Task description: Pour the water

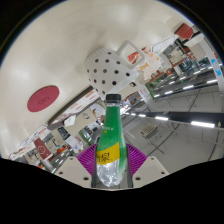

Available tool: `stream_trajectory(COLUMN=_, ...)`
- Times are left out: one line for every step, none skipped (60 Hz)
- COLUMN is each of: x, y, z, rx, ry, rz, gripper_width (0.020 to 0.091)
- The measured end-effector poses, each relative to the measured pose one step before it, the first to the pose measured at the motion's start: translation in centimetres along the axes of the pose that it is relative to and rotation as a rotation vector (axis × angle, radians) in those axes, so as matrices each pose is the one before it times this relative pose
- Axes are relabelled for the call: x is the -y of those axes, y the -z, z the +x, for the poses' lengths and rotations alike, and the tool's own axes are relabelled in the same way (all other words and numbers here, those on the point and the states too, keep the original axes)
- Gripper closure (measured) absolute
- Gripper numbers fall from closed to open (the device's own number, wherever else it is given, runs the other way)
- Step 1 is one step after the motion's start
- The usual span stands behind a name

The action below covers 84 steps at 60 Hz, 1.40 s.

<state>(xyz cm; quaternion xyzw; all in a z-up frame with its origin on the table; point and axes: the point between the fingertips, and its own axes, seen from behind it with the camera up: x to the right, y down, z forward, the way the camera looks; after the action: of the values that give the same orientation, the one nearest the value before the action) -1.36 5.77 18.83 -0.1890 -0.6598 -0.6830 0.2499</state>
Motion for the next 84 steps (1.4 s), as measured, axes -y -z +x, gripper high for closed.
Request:
stream_trajectory(x=0.027, y=-0.064, z=0.086, rx=-0.00388, ry=-0.0089, rz=0.00029, gripper_width=0.0699)
stream_trajectory(x=-0.05, y=-0.085, z=0.135, rx=-0.00586, ry=-0.0154, rz=-0.00085, gripper_width=0.07)
stream_trajectory(x=-0.321, y=0.388, z=0.1, rx=-0.00676, ry=-0.0219, rz=-0.00228, gripper_width=0.0699)
stream_trajectory(x=-0.01, y=-0.169, z=0.188, rx=-0.00515, ry=-0.0313, rz=-0.00287, gripper_width=0.0701)
stream_trajectory(x=-0.182, y=-0.131, z=0.172, rx=-0.00443, ry=-0.0416, rz=-0.00508, gripper_width=0.0701)
stream_trajectory(x=-0.207, y=-0.101, z=0.171, rx=-0.00363, ry=-0.0485, rz=-0.00748, gripper_width=0.0699)
stream_trajectory(x=-0.291, y=-0.035, z=0.213, rx=-0.00303, ry=-0.0575, rz=-0.01048, gripper_width=0.0699)
stream_trajectory(x=-0.502, y=0.218, z=0.206, rx=-0.00473, ry=-0.0712, rz=-0.0155, gripper_width=0.07)
stream_trajectory(x=-0.536, y=0.139, z=0.385, rx=-0.00604, ry=-0.0735, rz=-0.01663, gripper_width=0.0698)
stream_trajectory(x=-0.296, y=-0.212, z=0.223, rx=-0.00248, ry=-0.0902, rz=-0.0075, gripper_width=0.0698)
stream_trajectory(x=-0.386, y=0.011, z=0.271, rx=-0.00413, ry=-0.1025, rz=-0.01666, gripper_width=0.0699)
stream_trajectory(x=-0.364, y=0.018, z=0.241, rx=-0.00276, ry=-0.1095, rz=-0.0159, gripper_width=0.0699)
stream_trajectory(x=-0.492, y=-0.025, z=0.176, rx=-0.00282, ry=-0.1146, rz=-0.01596, gripper_width=0.0699)
stream_trajectory(x=-0.424, y=0.086, z=0.234, rx=-0.00247, ry=-0.1195, rz=-0.01603, gripper_width=0.07)
stream_trajectory(x=-0.265, y=0.417, z=0.166, rx=-0.00839, ry=-0.1271, rz=-0.02543, gripper_width=0.0699)
stream_trajectory(x=-0.378, y=0.224, z=0.222, rx=-0.00341, ry=-0.1202, rz=-0.00984, gripper_width=0.07)
stream_trajectory(x=-0.515, y=-0.397, z=0.012, rx=0.01888, ry=-0.1269, rz=0.00141, gripper_width=0.0701)
stream_trajectory(x=-0.257, y=0.12, z=0.086, rx=0.00906, ry=-0.1211, rz=-0.00387, gripper_width=0.07)
stream_trajectory(x=-0.285, y=0.111, z=-0.004, rx=0.00667, ry=-0.1165, rz=-0.00397, gripper_width=0.07)
stream_trajectory(x=-0.5, y=0.01, z=-0.038, rx=0.00868, ry=-0.1136, rz=-0.00553, gripper_width=0.0699)
stream_trajectory(x=-0.297, y=0.667, z=-0.255, rx=-0.00389, ry=-0.1062, rz=-0.00915, gripper_width=0.0698)
stream_trajectory(x=-0.692, y=-0.095, z=-0.065, rx=0.01491, ry=-0.1069, rz=-0.00809, gripper_width=0.07)
stream_trajectory(x=-0.261, y=0.844, z=-1.092, rx=-0.003, ry=-0.0988, rz=-0.00621, gripper_width=0.07)
stream_trajectory(x=-0.769, y=-0.706, z=-0.402, rx=0.03501, ry=-0.1012, rz=-0.00884, gripper_width=0.0699)
stream_trajectory(x=-0.58, y=0.187, z=0.667, rx=0.02708, ry=-0.0855, rz=-0.0061, gripper_width=0.0699)
stream_trajectory(x=-0.663, y=-0.117, z=-0.408, rx=0.02518, ry=-0.0876, rz=-0.00886, gripper_width=0.0701)
stream_trajectory(x=-0.723, y=-0.16, z=-0.366, rx=0.02568, ry=-0.0776, rz=-0.01107, gripper_width=0.0701)
stream_trajectory(x=-0.656, y=-0.091, z=-0.185, rx=0.02319, ry=-0.0653, rz=-0.01092, gripper_width=0.07)
stream_trajectory(x=-0.982, y=-0.435, z=-0.836, rx=0.02182, ry=-0.0616, rz=-0.01187, gripper_width=0.0701)
stream_trajectory(x=-0.88, y=0.091, z=-1.456, rx=0.01098, ry=-0.0443, rz=-0.00639, gripper_width=0.0701)
stream_trajectory(x=0.015, y=0.629, z=1.708, rx=0.01154, ry=-0.0191, rz=-0.00788, gripper_width=0.07)
stream_trajectory(x=-0.503, y=-0.155, z=0.035, rx=0.00641, ry=-0.0177, rz=-0.00496, gripper_width=0.0701)
stream_trajectory(x=-0.442, y=-0.116, z=0.084, rx=0.00337, ry=-0.0086, rz=-0.00358, gripper_width=0.07)
stream_trajectory(x=-0.486, y=-0.157, z=0.182, rx=0.00334, ry=-0.0027, rz=-0.00422, gripper_width=0.07)
stream_trajectory(x=-0.424, y=-0.158, z=0.136, rx=0.00394, ry=-0.0016, rz=-0.00397, gripper_width=0.0703)
stream_trajectory(x=-0.546, y=-0.337, z=-0.115, rx=0.00245, ry=-0.0047, rz=-0.00703, gripper_width=0.0701)
stream_trajectory(x=-0.422, y=-0.165, z=0.275, rx=-0.00301, ry=-0.0005, rz=-0.00794, gripper_width=0.0701)
stream_trajectory(x=-0.168, y=0.316, z=0.517, rx=-0.00646, ry=-0.0046, rz=-0.00774, gripper_width=0.0701)
stream_trajectory(x=-0.291, y=-0.049, z=0.289, rx=-0.00306, ry=-0.0013, rz=-0.00793, gripper_width=0.0701)
stream_trajectory(x=-0.196, y=-0.024, z=0.221, rx=-0.00137, ry=0.0011, rz=-0.00761, gripper_width=0.07)
stream_trajectory(x=-0.178, y=0.042, z=0.271, rx=-0.00204, ry=0.0029, rz=-0.00734, gripper_width=0.0701)
stream_trajectory(x=-0.175, y=0.088, z=0.33, rx=-0.00303, ry=0.0055, rz=-0.00643, gripper_width=0.0701)
stream_trajectory(x=-0.078, y=0.069, z=0.371, rx=-0.00267, ry=0.0083, rz=-0.00355, gripper_width=0.07)
stream_trajectory(x=-0.263, y=-0.48, z=-0.167, rx=-0.00267, ry=0.0073, rz=0.00002, gripper_width=0.0702)
stream_trajectory(x=-0.042, y=0.006, z=0.27, rx=-0.00161, ry=0.0071, rz=0.00142, gripper_width=0.0702)
stream_trajectory(x=-0.07, y=0.038, z=0.271, rx=-0.00141, ry=0.0056, rz=-0.00011, gripper_width=0.07)
stream_trajectory(x=-0.131, y=0.016, z=0.215, rx=-0.00124, ry=0.0047, rz=-0.00303, gripper_width=0.0702)
stream_trajectory(x=-0.212, y=0.026, z=0.173, rx=-0.00019, ry=0.002, rz=-0.00533, gripper_width=0.0702)
stream_trajectory(x=-0.42, y=0.041, z=-0.619, rx=0.00379, ry=-0.0025, rz=-0.00603, gripper_width=0.07)
stream_trajectory(x=-0.218, y=0.021, z=0.114, rx=0.00203, ry=-0.0013, rz=-0.00551, gripper_width=0.0702)
stream_trajectory(x=-0.209, y=0.045, z=0.086, rx=0.00238, ry=-0.0017, rz=-0.00494, gripper_width=0.0702)
stream_trajectory(x=-0.214, y=0.016, z=0.052, rx=0.00283, ry=-0.0039, rz=-0.00377, gripper_width=0.0701)
stream_trajectory(x=-0.239, y=0.033, z=0.035, rx=0.00359, ry=-0.0076, rz=-0.00438, gripper_width=0.07)
stream_trajectory(x=-0.319, y=0.024, z=-0.032, rx=0.00421, ry=-0.008, rz=-0.00651, gripper_width=0.0699)
stream_trajectory(x=-0.286, y=-0.051, z=-0.018, rx=0.00504, ry=-0.0054, rz=-0.01186, gripper_width=0.0696)
stream_trajectory(x=-0.011, y=0.046, z=-0.29, rx=0.00644, ry=-0.0031, rz=0.00777, gripper_width=0.0699)
stream_trajectory(x=0.139, y=0.081, z=0.004, rx=0.00139, ry=0.0013, rz=0.01253, gripper_width=0.0699)
stream_trajectory(x=-0.213, y=0.086, z=0.097, rx=-0.00065, ry=0.0036, rz=-0.00464, gripper_width=0.07)
stream_trajectory(x=0.022, y=0.032, z=-0.082, rx=0.00578, ry=0.0009, rz=0.00321, gripper_width=0.0699)
stream_trajectory(x=0.112, y=0.134, z=-0.014, rx=0.00751, ry=0.0011, rz=-0.00016, gripper_width=0.0699)
stream_trajectory(x=-0.141, y=0.05, z=-0.047, rx=0.00262, ry=0.0084, rz=-0.00346, gripper_width=0.0698)
stream_trajectory(x=0.013, y=0.014, z=-0.017, rx=0.00011, ry=0.0088, rz=0.00115, gripper_width=0.0699)
stream_trajectory(x=-0.067, y=-0.094, z=-0.085, rx=-0.00113, ry=0.0041, rz=-0.00136, gripper_width=0.0698)
stream_trajectory(x=-0.031, y=-0.015, z=-0.053, rx=-0.00016, ry=0.0012, rz=-0.00066, gripper_width=0.0698)
stream_trajectory(x=-0.039, y=-0.014, z=-0.061, rx=-0.00052, ry=0.0013, rz=0.00038, gripper_width=0.0698)
stream_trajectory(x=-0.008, y=-0.03, z=-0.045, rx=-0.00112, ry=0.0038, rz=0.0009, gripper_width=0.0698)
stream_trajectory(x=-0.023, y=-0.039, z=-0.011, rx=-0.00097, ry=0.0045, rz=0.00133, gripper_width=0.0697)
stream_trajectory(x=0.048, y=0.062, z=0.226, rx=0.00027, ry=0.003, rz=0.0004, gripper_width=0.0699)
stream_trajectory(x=-0.008, y=0.003, z=-0.025, rx=-0.00048, ry=0.0003, rz=0.00175, gripper_width=0.0699)
stream_trajectory(x=-0.024, y=0.005, z=-0.022, rx=-0.00127, ry=-0.0002, rz=0.00153, gripper_width=0.0695)
stream_trajectory(x=-0.028, y=0.039, z=-0.024, rx=-0.00137, ry=0.0009, rz=0.00078, gripper_width=0.0695)
stream_trajectory(x=0.018, y=0.018, z=-0.026, rx=-0.00106, ry=0.0012, rz=0.00314, gripper_width=0.0695)
stream_trajectory(x=0.01, y=0.038, z=-0.036, rx=-0.00111, ry=0.0001, rz=0.00194, gripper_width=0.0693)
stream_trajectory(x=0.026, y=0.057, z=-0.024, rx=-0.00116, ry=-0.0013, rz=0.00181, gripper_width=0.0689)
stream_trajectory(x=0.042, y=0.036, z=-0.021, rx=-0.00127, ry=-0.0014, rz=0.00276, gripper_width=0.0679)
stream_trajectory(x=0.012, y=0.042, z=-0.022, rx=-0.00128, ry=-0.0013, rz=0.00071, gripper_width=0.0657)
stream_trajectory(x=0.027, y=0.002, z=-0.007, rx=-0.00074, ry=-0.0004, rz=0.00191, gripper_width=0.0648)
stream_trajectory(x=-0.016, y=0.01, z=-0.021, rx=-0.00004, ry=-0.0001, rz=-0.00072, gripper_width=0.0626)
stream_trajectory(x=0.002, y=0.006, z=-0.001, rx=-0.0004, ry=0.0003, rz=-0.00046, gripper_width=0.0613)
stream_trajectory(x=0.006, y=0.028, z=-0.031, rx=0.0, ry=0.0015, rz=-0.00169, gripper_width=0.0593)
stream_trajectory(x=-0.017, y=0.053, z=0.014, rx=-0.0006, ry=0.0018, rz=-0.00368, gripper_width=0.0577)
stream_trajectory(x=-0.146, y=0.045, z=0.121, rx=-0.00395, ry=0.0007, rz=-0.00889, gripper_width=0.056)
stream_trajectory(x=-0.117, y=0.057, z=0.082, rx=-0.00342, ry=-0.0004, rz=-0.01096, gripper_width=0.0523)
stream_trajectory(x=-0.132, y=0.077, z=0.2, rx=-0.00416, ry=-0.0007, rz=-0.0146, gripper_width=0.0463)
